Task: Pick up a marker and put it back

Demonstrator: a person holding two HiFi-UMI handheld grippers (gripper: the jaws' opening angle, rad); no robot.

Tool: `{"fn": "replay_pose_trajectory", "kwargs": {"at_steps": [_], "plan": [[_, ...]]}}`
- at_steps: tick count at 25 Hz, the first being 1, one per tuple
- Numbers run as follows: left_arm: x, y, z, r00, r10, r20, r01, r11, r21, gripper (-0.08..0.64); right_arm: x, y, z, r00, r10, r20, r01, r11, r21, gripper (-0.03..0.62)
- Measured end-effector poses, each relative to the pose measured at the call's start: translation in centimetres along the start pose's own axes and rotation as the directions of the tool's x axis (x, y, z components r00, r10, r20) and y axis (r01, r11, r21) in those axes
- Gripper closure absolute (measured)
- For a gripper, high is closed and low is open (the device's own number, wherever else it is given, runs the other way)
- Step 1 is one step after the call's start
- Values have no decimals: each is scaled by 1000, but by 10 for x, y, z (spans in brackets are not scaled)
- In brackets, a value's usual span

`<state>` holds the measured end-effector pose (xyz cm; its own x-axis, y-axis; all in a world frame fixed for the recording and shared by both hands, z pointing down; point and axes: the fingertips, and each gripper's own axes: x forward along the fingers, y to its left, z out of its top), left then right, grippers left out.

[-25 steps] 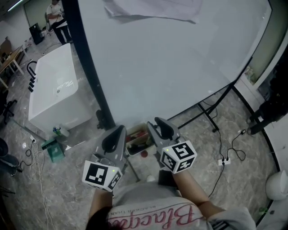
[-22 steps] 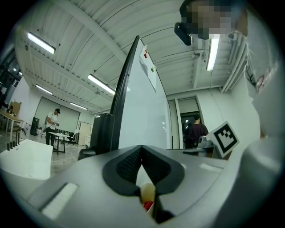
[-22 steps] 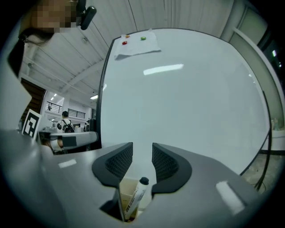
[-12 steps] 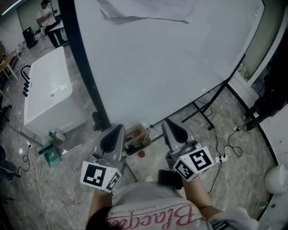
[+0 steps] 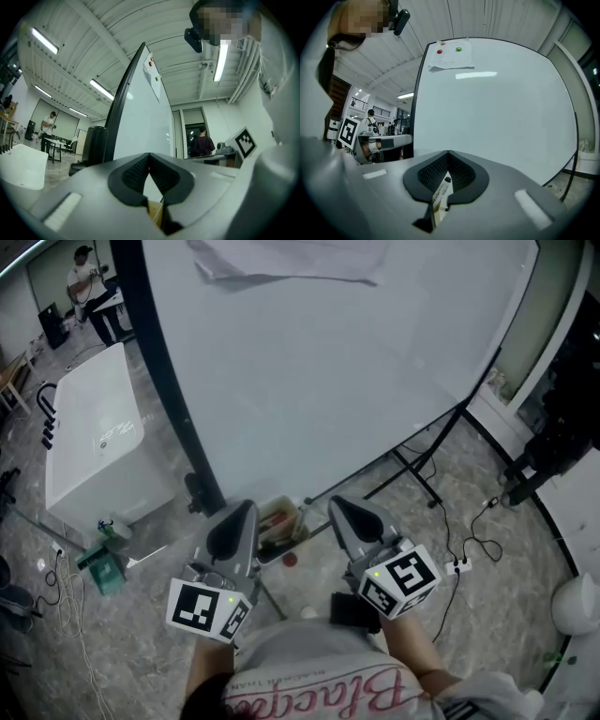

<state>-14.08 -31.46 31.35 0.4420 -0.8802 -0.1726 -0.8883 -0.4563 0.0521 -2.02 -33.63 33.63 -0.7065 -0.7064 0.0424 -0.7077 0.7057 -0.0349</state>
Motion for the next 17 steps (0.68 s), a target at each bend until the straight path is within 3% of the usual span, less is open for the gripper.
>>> {"fn": "replay_pose_trajectory", "kwargs": {"at_steps": [17], "plan": [[1, -14, 1, 1000, -12, -6, 12, 1000, 3, 560, -12, -1, 4, 1000, 18, 11, -18, 1000, 0, 591]]}}
